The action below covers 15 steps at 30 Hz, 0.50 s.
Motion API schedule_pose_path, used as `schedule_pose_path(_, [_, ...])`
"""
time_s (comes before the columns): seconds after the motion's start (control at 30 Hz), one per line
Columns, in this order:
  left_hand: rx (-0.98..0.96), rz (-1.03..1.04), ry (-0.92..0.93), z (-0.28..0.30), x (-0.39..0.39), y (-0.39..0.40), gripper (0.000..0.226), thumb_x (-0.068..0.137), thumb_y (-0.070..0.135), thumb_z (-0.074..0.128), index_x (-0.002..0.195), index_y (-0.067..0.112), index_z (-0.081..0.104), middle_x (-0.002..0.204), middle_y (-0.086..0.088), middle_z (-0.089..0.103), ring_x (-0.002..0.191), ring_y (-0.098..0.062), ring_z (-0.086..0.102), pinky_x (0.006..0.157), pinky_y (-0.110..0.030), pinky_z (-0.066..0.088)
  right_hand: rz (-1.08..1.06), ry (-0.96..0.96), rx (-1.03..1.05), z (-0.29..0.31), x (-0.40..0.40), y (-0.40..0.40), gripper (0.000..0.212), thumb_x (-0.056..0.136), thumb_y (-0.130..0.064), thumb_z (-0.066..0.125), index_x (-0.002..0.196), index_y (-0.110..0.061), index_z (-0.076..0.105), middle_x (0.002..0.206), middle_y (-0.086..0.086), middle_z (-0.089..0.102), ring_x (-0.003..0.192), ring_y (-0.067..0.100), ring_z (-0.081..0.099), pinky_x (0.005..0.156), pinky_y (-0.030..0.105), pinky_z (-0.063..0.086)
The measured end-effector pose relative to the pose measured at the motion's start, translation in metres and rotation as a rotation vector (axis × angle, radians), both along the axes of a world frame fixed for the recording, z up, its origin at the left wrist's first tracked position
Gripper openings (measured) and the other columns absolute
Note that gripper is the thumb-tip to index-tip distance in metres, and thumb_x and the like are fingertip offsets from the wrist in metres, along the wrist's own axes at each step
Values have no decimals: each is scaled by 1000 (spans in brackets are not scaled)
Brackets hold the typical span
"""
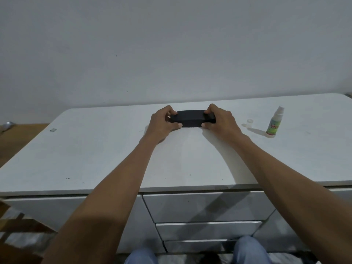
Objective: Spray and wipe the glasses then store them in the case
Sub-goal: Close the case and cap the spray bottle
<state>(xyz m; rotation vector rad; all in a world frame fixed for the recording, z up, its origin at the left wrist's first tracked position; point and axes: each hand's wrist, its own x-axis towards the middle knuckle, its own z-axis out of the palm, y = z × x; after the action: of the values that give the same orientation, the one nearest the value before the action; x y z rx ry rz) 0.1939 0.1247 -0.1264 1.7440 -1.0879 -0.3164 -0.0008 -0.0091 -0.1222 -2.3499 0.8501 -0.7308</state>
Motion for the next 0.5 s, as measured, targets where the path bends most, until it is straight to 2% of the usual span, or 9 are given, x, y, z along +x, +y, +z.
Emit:
schedule_pose_path(0.07, [0,-10,14,2,10,-6,34,67,6,88,91,14,64,100,-15,65,73,-19,58,76,-39,62,9,1,7,2,6,-8,28,86,-23,76,106,-20,57,103,8,65,94,30,58,74,33,40])
schedule_pose_path(0.13, [-30,-17,43,3,22,-16,35,65,4,88,87,16,64,97,-14,62,74,-22,57,78,-48,63,14,2,11,4,16,-18,28,86,-23,76,106,-20,57,103,7,65,94,30,58,76,36,44])
schedule_pose_path(0.2, [-52,-18,62,3,34,-29,35,65,1,88,86,14,63,95,-12,59,75,-23,55,77,-50,63,13,6,12,7,30,-30,29,86,-23,76,108,-20,57,104,8,65,94,30,58,79,39,47])
schedule_pose_path(0.37, [-38,34,-16,1,58,-59,34,68,3,89,88,12,64,99,-13,63,77,-23,59,76,-39,64,13,8,40,8,60,-61,28,86,-20,75,108,-21,57,105,6,64,92,30,58,73,33,42])
schedule_pose_path(0.5, [-4,41,-98,-1,71,-76,34,72,10,89,96,8,65,98,-4,64,79,-20,58,69,-18,53,0,-4,12,1,78,-75,30,88,-18,74,113,-17,57,106,6,64,93,28,58,76,32,41])
